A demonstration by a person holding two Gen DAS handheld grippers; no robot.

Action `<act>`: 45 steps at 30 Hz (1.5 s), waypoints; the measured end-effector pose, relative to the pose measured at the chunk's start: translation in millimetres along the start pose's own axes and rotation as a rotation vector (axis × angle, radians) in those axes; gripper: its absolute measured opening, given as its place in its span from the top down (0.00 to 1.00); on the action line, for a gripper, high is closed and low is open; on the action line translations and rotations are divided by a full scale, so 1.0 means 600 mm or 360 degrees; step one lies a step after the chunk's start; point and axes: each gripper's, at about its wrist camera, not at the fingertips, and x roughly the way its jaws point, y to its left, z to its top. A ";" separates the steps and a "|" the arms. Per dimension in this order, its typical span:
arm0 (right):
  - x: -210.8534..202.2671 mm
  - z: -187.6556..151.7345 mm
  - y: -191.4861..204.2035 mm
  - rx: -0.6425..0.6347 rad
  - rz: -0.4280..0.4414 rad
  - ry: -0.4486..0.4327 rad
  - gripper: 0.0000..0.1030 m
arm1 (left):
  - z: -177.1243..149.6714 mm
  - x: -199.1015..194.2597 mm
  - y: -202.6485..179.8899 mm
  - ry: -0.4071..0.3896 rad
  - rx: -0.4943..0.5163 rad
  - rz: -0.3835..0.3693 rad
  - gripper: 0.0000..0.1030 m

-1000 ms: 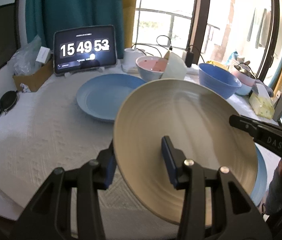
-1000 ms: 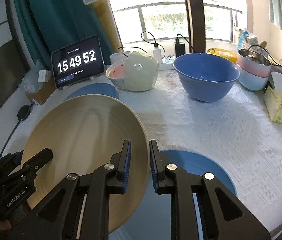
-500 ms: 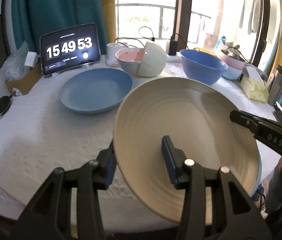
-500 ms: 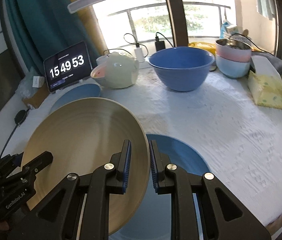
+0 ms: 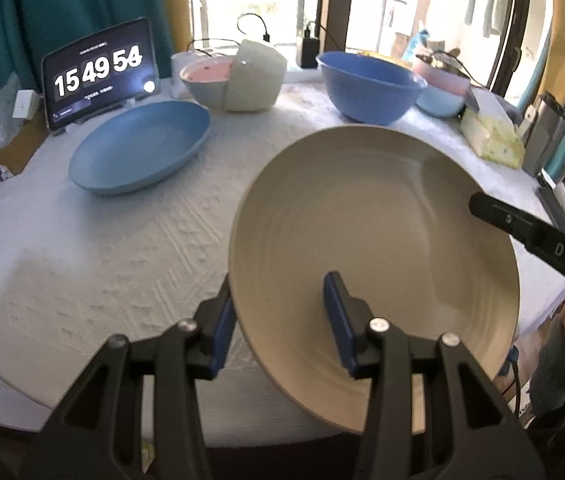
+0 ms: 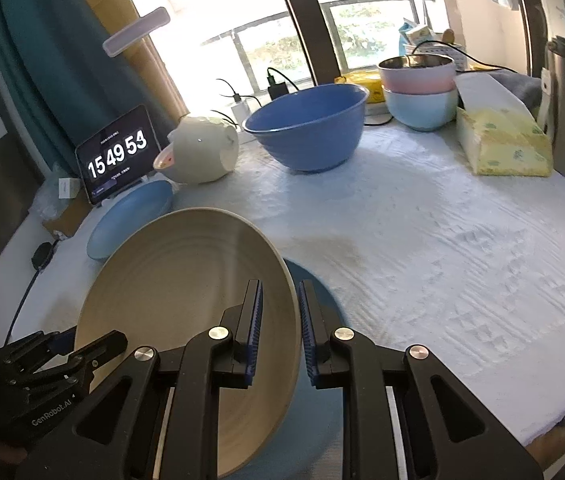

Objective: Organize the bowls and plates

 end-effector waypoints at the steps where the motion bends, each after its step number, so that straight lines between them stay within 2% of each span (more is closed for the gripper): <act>1: 0.001 -0.001 -0.004 0.0007 0.0000 0.0002 0.80 | -0.001 0.003 -0.003 0.0011 0.0007 0.0001 0.57; 7: 0.007 -0.007 -0.029 0.0052 -0.0004 0.0006 0.80 | -0.008 0.024 -0.029 0.0074 0.0093 0.0066 0.57; 10: 0.010 -0.007 -0.037 0.0051 -0.0036 0.0005 0.79 | -0.006 0.024 -0.034 0.0065 0.0118 0.0075 0.57; 20: 0.038 -0.010 -0.037 0.0009 -0.0089 0.0062 0.79 | 0.001 0.038 -0.028 0.0090 0.0098 0.0100 0.57; 23: 0.044 -0.006 -0.039 0.0008 -0.0116 0.0077 0.78 | 0.007 0.035 -0.023 0.0066 0.0090 0.0103 0.57; 27: 0.036 0.005 -0.038 0.0015 -0.0131 0.0045 0.67 | 0.012 0.030 -0.014 0.0025 0.0070 0.0099 0.57; 35: 0.028 0.028 -0.020 -0.0023 -0.0196 0.0003 0.66 | 0.025 0.012 0.016 -0.0067 -0.0009 0.0042 0.56; 45: 0.026 0.044 0.028 -0.0096 -0.0242 -0.0009 0.66 | 0.031 0.003 0.072 -0.0107 -0.0117 -0.0005 0.54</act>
